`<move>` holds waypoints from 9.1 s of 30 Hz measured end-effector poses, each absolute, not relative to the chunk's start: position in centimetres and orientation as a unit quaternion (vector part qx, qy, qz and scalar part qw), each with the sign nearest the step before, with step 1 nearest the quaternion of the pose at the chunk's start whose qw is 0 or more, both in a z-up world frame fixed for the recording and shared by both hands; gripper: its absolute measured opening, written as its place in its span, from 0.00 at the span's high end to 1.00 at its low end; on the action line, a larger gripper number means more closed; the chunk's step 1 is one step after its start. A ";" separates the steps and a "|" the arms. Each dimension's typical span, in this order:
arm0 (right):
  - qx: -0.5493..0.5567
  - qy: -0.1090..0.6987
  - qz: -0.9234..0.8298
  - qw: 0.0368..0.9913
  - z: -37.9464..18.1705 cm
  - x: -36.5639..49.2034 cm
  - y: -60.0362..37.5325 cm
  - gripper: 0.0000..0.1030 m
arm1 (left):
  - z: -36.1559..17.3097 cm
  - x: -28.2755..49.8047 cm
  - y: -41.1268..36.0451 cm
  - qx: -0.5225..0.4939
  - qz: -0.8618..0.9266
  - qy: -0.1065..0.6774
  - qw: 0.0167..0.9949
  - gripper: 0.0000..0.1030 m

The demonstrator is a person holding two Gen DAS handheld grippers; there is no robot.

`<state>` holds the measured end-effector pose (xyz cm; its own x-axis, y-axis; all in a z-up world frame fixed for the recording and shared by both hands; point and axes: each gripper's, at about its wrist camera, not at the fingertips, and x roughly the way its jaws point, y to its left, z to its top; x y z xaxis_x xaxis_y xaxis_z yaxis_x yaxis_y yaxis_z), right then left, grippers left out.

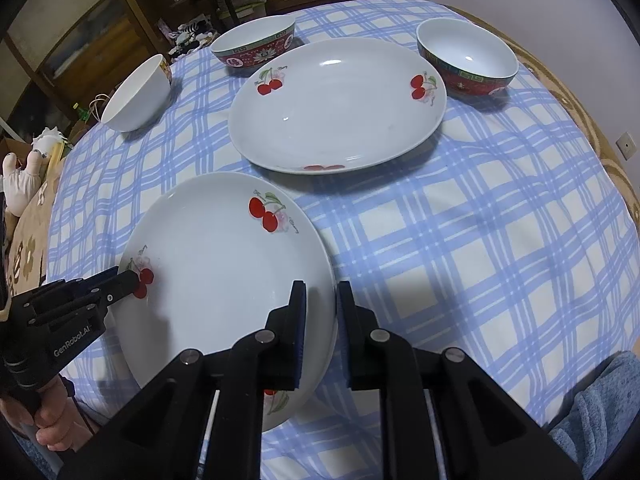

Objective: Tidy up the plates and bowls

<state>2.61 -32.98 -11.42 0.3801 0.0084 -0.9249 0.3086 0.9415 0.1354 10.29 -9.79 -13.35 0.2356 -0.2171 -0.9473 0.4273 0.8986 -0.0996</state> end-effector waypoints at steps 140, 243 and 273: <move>0.210 0.523 -0.071 0.823 -13.1 12.4 -46.2 0.86 | -13.9 24.0 -26.5 0.138 -0.240 0.537 0.797 0.84; 0.192 0.539 -0.038 0.820 -11.9 3.7 -34.1 0.86 | -11.4 12.8 -10.5 0.067 -0.198 0.571 0.794 0.88; 0.194 0.550 -0.045 0.811 -11.6 4.1 -34.0 0.83 | -12.2 12.4 -10.9 0.089 -0.207 0.576 0.786 0.86</move>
<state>4.13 -34.03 -11.58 0.3902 0.1412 -0.9098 0.2863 0.9206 0.2656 12.44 -10.95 -12.17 0.2519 -0.2231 -0.9417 0.4269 0.8989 -0.0988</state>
